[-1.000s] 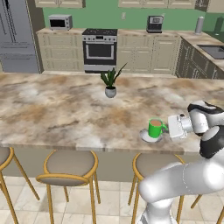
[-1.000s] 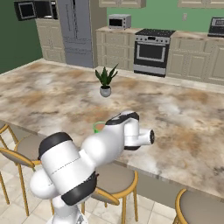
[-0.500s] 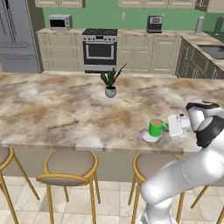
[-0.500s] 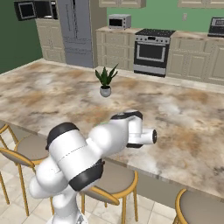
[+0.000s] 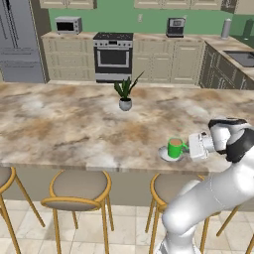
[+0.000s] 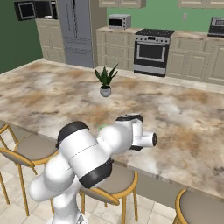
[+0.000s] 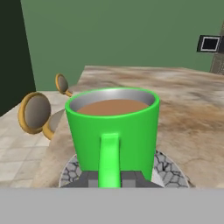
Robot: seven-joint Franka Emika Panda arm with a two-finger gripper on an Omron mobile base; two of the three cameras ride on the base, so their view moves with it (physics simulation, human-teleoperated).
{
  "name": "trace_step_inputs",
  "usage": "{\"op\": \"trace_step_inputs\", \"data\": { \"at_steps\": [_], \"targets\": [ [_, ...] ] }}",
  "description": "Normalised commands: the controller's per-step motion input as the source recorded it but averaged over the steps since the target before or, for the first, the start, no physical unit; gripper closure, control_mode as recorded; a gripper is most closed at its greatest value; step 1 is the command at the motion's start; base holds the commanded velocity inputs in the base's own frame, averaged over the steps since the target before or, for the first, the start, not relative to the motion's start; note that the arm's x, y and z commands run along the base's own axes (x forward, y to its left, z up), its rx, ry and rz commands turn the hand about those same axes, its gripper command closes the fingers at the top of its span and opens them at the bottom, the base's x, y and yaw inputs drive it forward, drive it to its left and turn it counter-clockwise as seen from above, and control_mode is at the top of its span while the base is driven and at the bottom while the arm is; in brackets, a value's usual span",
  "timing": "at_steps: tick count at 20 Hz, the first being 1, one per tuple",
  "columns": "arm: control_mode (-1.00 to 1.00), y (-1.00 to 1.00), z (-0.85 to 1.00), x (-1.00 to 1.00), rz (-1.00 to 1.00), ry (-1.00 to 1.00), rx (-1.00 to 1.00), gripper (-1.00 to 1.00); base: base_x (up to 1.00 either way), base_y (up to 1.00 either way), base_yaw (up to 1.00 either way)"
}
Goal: Pick the cup of tea, navigate to the dining table, and place it on the saucer.
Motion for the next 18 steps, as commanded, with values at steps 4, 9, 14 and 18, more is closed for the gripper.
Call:
{"op": "trace_step_inputs", "data": {
  "at_steps": [4,9,14,18],
  "targets": [
    [-1.0,0.0,-0.16,0.11,0.0,0.0,0.0,1.0,0.0,0.0,0.0],
    [-1.0,0.0,-0.12,0.16,0.0,0.0,0.0,1.0,0.0,0.0,0.0],
    [-1.0,0.0,-0.12,0.19,0.0,0.0,0.0,1.0,0.0,0.0,0.0],
    [-1.0,0.01,-0.15,0.16,0.0,0.0,0.0,1.0,0.0,0.0,0.0]
  ]
}}
